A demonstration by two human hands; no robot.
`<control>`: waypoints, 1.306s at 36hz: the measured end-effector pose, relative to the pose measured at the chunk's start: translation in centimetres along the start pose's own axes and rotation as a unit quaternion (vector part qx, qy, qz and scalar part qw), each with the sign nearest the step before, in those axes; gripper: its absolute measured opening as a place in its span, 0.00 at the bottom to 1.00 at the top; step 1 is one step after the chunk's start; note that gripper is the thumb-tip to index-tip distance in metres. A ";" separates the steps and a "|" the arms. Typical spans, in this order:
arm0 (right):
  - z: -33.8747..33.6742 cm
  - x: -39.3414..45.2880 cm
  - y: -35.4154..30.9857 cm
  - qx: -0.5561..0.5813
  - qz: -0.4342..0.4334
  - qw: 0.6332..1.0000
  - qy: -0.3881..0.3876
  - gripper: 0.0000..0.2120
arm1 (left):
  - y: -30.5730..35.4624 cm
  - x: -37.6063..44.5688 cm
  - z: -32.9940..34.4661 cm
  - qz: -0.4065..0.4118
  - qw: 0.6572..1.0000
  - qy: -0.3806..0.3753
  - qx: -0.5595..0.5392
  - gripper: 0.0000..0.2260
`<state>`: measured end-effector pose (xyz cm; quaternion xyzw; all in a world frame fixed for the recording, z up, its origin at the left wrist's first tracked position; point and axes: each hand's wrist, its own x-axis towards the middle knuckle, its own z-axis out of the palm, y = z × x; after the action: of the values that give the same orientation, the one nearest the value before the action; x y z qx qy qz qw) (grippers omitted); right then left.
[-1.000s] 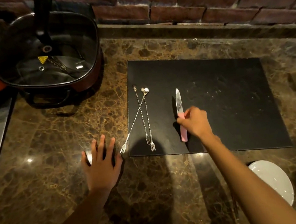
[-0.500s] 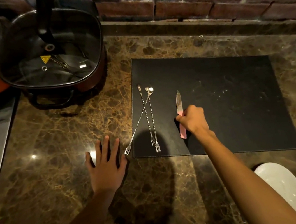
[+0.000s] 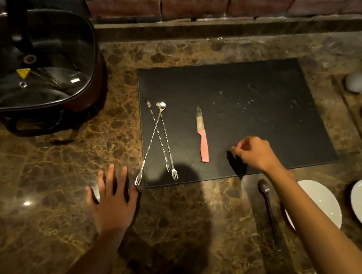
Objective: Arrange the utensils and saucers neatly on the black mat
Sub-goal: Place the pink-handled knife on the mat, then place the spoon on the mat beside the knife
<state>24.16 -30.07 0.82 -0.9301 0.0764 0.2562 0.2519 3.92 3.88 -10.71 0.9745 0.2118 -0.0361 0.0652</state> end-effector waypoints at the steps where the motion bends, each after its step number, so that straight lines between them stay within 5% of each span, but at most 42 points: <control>1: -0.4 -0.9 1.4 -0.018 0.012 1.000 -0.013 0.11 | 0.0 0.0 0.1 -0.001 1.000 0.000 -0.004 0.27; 6: 0.0 -5.5 7.9 -0.101 0.035 0.993 -0.050 0.10 | -0.1 0.0 0.4 -0.006 1.000 0.005 -0.010 0.26; 11: 1.7 -9.0 10.4 -0.058 0.045 0.997 0.015 0.08 | 0.0 -0.1 0.5 -0.006 1.000 0.024 -0.016 0.27; 20: 2.7 -10.4 10.1 -0.060 0.022 0.997 0.045 0.16 | 0.1 -0.1 0.4 0.003 0.999 0.038 -0.004 0.27; 36: 4.8 -10.3 11.4 -0.025 0.073 0.995 0.060 0.01 | 0.2 0.0 -0.3 -0.010 1.000 -0.010 -0.006 0.27; 47: 3.4 -8.2 8.8 0.062 0.027 0.996 0.055 0.08 | 0.2 0.0 -0.3 -0.002 1.000 0.015 -0.008 0.28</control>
<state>13.30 -35.81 -1.23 -0.9230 0.1312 0.2058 0.2975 3.99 3.72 -10.40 0.9739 0.2152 -0.0197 0.0694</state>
